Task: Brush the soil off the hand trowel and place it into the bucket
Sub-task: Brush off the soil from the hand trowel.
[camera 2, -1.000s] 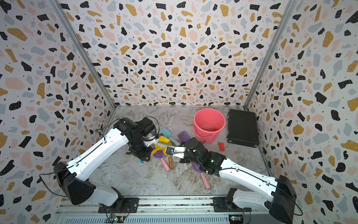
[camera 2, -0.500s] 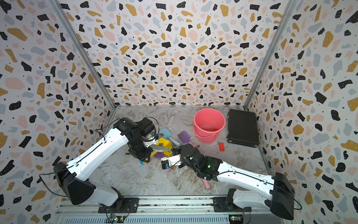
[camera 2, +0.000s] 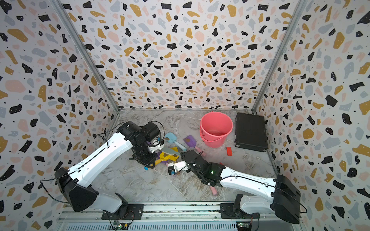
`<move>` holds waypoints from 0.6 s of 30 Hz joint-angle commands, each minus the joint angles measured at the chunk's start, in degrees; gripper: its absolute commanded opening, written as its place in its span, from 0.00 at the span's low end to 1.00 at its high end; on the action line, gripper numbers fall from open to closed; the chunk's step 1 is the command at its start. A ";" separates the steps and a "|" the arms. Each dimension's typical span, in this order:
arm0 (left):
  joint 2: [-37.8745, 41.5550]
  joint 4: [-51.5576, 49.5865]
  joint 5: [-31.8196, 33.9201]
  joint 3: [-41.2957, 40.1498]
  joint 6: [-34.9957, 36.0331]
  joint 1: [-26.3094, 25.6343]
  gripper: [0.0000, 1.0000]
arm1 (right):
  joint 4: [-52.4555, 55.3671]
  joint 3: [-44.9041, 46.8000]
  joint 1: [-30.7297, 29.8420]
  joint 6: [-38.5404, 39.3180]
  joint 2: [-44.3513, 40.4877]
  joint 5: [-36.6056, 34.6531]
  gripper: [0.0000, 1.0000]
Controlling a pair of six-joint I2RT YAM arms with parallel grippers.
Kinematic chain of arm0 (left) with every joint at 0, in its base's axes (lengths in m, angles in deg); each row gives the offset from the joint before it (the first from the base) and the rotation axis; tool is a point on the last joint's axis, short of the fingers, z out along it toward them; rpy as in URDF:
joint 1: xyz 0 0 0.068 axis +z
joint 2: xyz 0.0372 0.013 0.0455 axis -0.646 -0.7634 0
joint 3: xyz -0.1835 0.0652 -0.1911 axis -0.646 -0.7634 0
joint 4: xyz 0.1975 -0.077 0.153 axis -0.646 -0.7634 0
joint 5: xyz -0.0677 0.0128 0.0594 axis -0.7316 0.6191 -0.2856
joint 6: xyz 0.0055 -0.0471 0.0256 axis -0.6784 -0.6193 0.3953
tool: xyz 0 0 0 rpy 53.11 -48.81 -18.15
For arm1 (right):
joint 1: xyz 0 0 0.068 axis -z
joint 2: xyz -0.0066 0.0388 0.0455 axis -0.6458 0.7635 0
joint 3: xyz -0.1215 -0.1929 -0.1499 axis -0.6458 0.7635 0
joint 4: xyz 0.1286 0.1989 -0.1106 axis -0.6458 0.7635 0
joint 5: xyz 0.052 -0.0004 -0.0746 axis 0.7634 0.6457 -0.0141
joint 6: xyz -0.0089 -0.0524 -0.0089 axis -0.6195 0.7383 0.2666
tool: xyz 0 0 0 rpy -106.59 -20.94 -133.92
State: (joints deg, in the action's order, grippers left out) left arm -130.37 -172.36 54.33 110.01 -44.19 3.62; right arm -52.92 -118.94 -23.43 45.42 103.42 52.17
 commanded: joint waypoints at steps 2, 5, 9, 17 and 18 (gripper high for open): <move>1.64 0.67 -2.22 -0.87 0.06 -0.60 0.00 | 3.52 0.67 -1.22 -2.53 -3.55 -2.67 0.00; 0.05 0.85 -1.88 -0.26 0.74 -1.90 0.00 | 3.34 2.42 -3.82 -2.92 -6.43 -5.51 0.00; -3.08 0.64 -1.58 1.66 1.81 -3.10 0.00 | 2.99 3.66 -7.38 -1.75 -11.72 -9.35 0.00; -5.83 -0.58 5.22 7.44 1.12 -6.87 0.00 | 20.04 3.74 -9.60 2.36 -19.70 -7.54 0.00; -5.96 -0.64 6.36 7.88 1.01 -7.34 0.00 | 21.78 3.65 -9.64 2.65 -19.85 -7.43 0.00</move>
State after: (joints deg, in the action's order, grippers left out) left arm -136.88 -171.88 56.56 115.41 -43.42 -2.55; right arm -39.78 -115.03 -32.88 46.75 84.67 44.47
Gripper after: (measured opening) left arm 0.242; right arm 0.078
